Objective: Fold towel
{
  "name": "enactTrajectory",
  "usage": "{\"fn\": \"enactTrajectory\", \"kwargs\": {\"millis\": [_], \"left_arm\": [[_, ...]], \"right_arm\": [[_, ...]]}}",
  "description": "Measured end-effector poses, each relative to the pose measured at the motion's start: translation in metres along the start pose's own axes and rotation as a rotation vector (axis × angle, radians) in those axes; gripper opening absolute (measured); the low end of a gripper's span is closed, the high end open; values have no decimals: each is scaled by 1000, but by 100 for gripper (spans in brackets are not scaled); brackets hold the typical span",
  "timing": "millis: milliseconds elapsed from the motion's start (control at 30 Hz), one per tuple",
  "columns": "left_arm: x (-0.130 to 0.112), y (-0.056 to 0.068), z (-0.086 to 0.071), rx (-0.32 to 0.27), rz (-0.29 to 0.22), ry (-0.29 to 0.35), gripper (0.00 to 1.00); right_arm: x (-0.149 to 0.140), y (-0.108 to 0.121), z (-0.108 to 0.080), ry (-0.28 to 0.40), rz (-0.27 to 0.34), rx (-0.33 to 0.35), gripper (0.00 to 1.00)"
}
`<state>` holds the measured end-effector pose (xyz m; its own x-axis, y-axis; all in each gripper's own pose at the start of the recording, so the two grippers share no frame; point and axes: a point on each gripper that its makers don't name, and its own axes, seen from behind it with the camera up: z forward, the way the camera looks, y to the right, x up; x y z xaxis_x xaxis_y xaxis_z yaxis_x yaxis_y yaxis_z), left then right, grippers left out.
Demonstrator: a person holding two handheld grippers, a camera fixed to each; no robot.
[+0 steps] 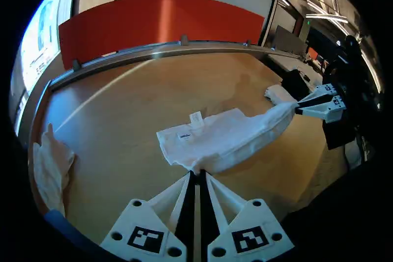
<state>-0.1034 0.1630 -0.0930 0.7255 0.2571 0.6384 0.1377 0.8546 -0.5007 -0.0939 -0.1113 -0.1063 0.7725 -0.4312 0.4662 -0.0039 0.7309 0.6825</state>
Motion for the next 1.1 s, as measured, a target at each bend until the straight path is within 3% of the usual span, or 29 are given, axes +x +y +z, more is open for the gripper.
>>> {"fn": "enactTrajectory", "kwargs": {"millis": [367, 667, 1100], "left_arm": [[-7, 5, 1, -4, -17, -15, 6], [-5, 2, 8, 1, -18, -18, 6], [-4, -15, 42, 33, -33, -26, 6]], "right_arm": [[-3, 1, -1, -15, -2, 6, 8], [-6, 3, 5, -28, -2, 8, 8], [-15, 20, 34, -68, -4, -2, 8]]}}
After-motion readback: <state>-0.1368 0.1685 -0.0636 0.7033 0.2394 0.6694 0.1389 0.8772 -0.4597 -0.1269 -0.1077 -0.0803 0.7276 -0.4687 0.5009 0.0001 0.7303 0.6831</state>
